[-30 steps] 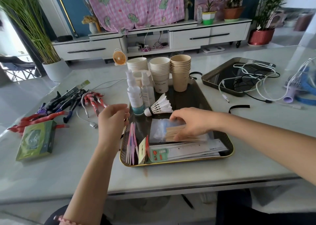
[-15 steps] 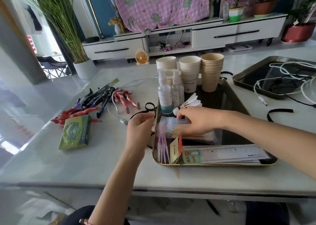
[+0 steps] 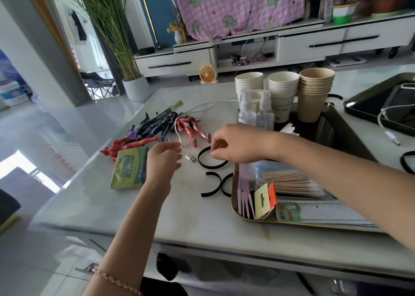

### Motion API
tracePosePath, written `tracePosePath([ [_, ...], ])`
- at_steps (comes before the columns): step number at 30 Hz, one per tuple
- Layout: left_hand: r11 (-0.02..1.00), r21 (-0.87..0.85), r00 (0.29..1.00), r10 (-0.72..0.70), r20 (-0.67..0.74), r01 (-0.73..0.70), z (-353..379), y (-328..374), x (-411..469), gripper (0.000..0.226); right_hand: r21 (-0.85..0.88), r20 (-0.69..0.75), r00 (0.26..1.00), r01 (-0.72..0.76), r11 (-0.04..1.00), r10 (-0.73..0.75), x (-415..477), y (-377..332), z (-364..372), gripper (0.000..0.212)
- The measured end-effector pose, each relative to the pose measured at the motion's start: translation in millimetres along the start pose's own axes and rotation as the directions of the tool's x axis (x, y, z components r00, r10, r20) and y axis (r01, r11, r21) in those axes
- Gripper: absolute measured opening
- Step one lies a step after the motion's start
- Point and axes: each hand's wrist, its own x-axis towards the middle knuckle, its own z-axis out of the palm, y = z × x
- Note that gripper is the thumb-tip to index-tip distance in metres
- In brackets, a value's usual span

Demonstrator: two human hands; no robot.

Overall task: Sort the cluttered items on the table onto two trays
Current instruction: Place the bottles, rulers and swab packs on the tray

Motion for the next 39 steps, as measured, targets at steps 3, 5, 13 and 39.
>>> tracePosePath([
  [3,1.000,0.001,0.999,-0.027,0.027,0.027,-2.9,-6.1,-3.1,0.025,0.090,0.002,1.000,-0.004,0.996,0.004,25.2,-11.1,7.2,0.025],
  [5,0.999,0.025,0.998,-0.042,0.056,0.040,-3.1,-11.1,-3.3,0.025,0.171,-0.015,1.000,-0.015,0.985,0.018,40.9,-16.8,14.9,0.025],
  [13,0.999,-0.017,0.996,-0.049,0.080,0.050,-18.6,-11.3,8.6,0.023,0.028,-0.102,0.960,-0.259,0.965,0.261,128.1,-12.9,48.2,0.056],
  [39,0.693,0.717,0.997,-0.046,-0.059,0.074,-87.2,-42.6,62.6,0.110,-0.780,-0.113,0.992,-0.123,0.613,0.055,241.6,-24.5,45.1,0.038],
])
